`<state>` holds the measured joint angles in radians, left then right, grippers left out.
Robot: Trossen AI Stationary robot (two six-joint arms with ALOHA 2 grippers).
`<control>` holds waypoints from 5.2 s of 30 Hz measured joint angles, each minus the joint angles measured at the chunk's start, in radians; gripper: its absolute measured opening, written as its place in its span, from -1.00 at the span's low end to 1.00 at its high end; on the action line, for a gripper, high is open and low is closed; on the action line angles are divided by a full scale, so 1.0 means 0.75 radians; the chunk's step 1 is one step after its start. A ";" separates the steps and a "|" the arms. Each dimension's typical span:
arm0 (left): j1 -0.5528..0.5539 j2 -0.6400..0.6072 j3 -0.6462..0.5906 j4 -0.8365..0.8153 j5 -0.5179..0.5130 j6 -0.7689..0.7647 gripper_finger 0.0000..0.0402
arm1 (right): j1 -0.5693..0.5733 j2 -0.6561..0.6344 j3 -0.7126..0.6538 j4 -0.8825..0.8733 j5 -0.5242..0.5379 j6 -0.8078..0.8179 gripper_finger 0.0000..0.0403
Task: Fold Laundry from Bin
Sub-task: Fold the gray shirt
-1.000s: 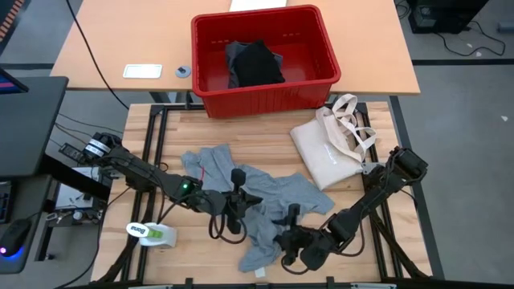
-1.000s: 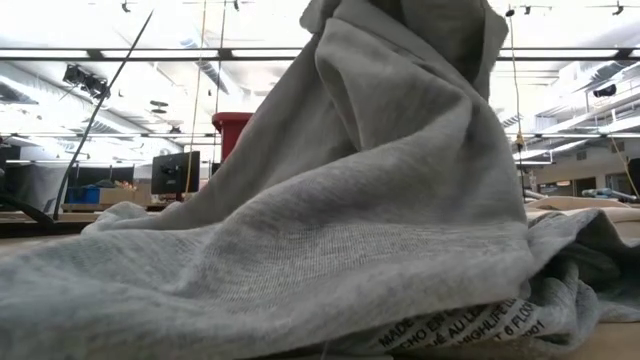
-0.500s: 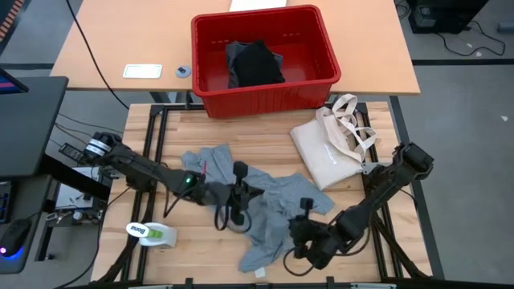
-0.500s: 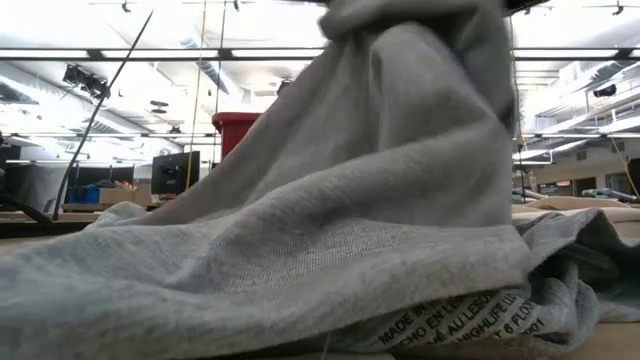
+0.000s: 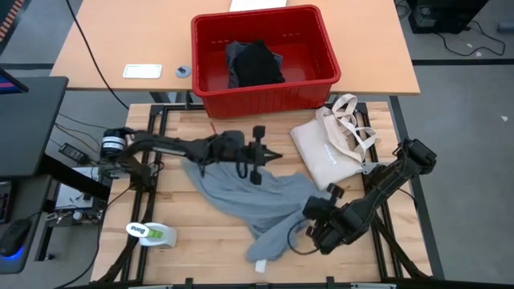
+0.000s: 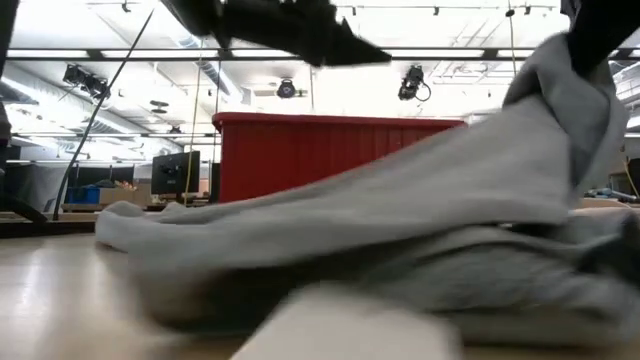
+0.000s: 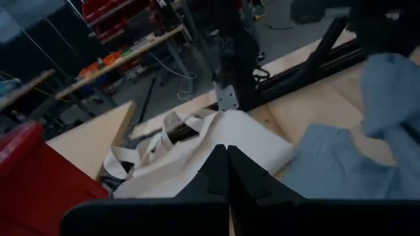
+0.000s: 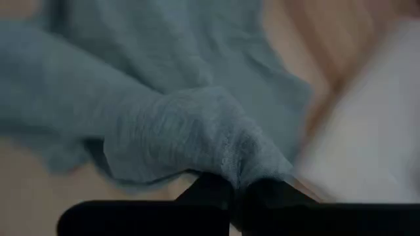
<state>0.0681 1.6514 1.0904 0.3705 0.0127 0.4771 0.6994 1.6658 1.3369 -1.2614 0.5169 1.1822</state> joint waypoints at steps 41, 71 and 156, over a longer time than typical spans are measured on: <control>-0.135 -0.007 -0.327 -1.177 -0.676 -0.448 -1.00 | 0.170 0.023 -0.144 0.725 0.179 -0.194 0.05; 0.189 -0.012 -0.487 -0.866 -0.729 -0.188 -1.00 | 0.196 0.277 -0.191 0.748 -0.431 -0.534 -0.09; 0.306 0.264 -0.289 -0.344 -0.385 -0.191 -0.95 | -0.857 -0.117 -1.036 1.683 -0.166 -1.325 -0.32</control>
<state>0.2979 1.8491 0.8739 0.1123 -0.2764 0.3342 0.0563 1.5779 0.5599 0.0007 0.3920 0.1885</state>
